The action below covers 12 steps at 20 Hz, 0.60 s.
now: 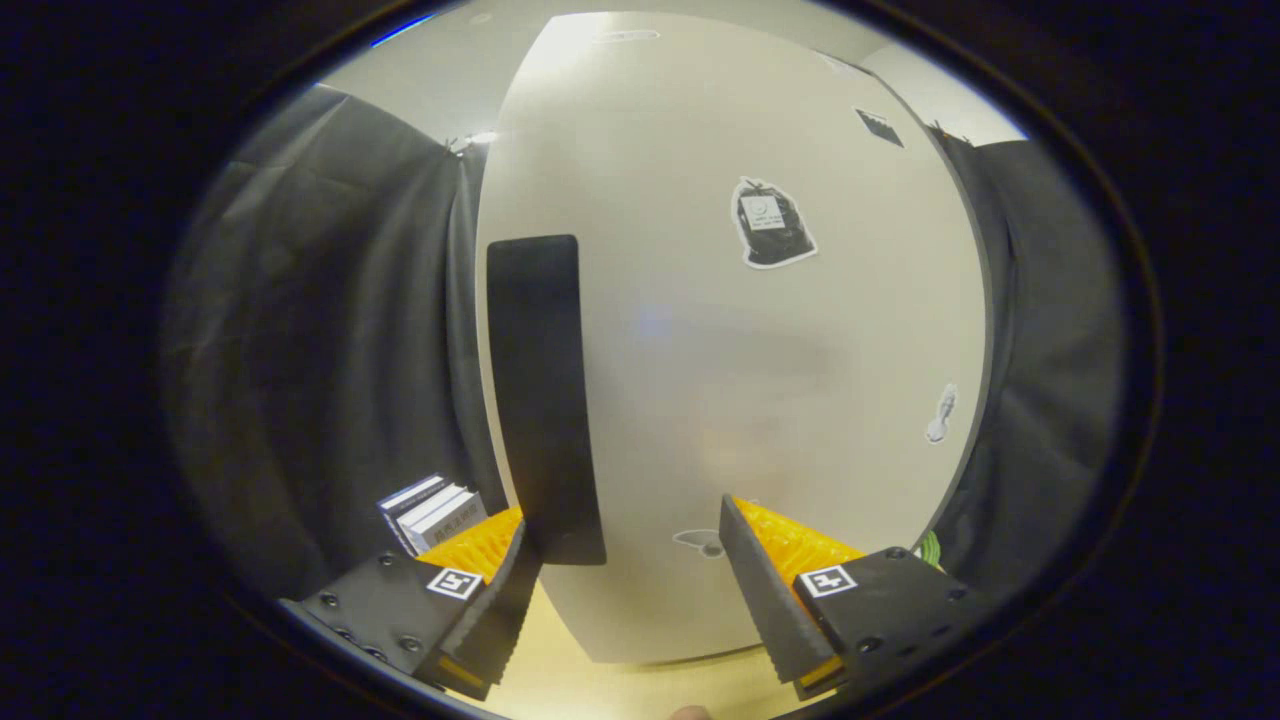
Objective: Open the shoe cabinet door, grab the shoes and put them into the shoe cabinet, then close the shoe cabinet door.
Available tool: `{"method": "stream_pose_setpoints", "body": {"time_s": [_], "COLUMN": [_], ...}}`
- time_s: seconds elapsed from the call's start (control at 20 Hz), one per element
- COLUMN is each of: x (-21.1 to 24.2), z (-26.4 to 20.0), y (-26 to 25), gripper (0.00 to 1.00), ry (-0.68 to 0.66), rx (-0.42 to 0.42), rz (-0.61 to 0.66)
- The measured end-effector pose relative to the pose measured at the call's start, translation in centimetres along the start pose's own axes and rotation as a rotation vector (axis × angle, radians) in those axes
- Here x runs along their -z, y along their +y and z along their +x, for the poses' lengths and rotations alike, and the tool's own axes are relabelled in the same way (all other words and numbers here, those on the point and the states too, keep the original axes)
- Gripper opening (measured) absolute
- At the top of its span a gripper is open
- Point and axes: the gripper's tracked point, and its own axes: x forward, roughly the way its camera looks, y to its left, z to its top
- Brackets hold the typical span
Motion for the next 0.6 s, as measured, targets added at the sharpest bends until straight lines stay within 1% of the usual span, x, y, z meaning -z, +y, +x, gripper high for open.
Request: {"method": "stream_pose_setpoints", "body": {"time_s": [0.4,0.6], "x": [-0.4,-0.6], "z": [2.5,2.9], "y": [0.2,0.2], "gripper": [0.99,0.99], "ry": [-0.027,-0.037], "rx": [0.028,0.035], "rz": [0.016,0.020]}}
